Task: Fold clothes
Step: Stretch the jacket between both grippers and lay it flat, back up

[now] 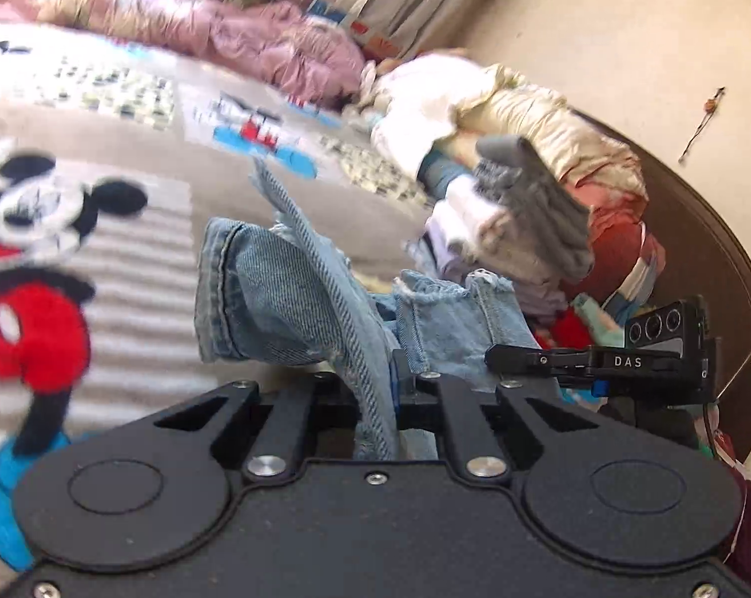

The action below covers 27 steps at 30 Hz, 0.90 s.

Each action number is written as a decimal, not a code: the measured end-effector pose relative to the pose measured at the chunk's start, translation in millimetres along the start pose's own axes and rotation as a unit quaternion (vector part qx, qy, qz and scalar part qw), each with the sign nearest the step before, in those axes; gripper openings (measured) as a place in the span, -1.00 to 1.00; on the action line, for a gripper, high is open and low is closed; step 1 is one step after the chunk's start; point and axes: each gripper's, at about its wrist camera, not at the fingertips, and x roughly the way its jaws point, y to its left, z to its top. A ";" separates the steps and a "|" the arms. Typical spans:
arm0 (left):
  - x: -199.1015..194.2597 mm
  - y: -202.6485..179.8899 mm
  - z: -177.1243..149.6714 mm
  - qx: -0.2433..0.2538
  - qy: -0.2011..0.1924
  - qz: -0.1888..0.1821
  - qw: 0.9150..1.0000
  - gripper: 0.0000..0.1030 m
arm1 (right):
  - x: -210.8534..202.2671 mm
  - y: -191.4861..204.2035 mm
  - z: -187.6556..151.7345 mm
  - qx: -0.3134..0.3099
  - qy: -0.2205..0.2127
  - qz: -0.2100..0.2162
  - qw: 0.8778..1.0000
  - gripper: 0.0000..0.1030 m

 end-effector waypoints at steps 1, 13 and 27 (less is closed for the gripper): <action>-4.6 -3.3 12.1 0.008 -0.023 0.011 1.000 -0.82 | -7.4 7.3 9.8 -0.008 -0.030 0.005 1.000 -0.68; -12.9 38.7 -27.5 -0.082 0.015 0.151 0.985 0.17 | -26.3 -31.4 -4.2 0.044 -0.078 -0.144 0.986 0.58; -83.7 -67.7 -135.4 -0.112 0.052 0.198 0.972 0.35 | -78.9 73.9 -139.9 -0.016 -0.026 -0.218 0.975 0.75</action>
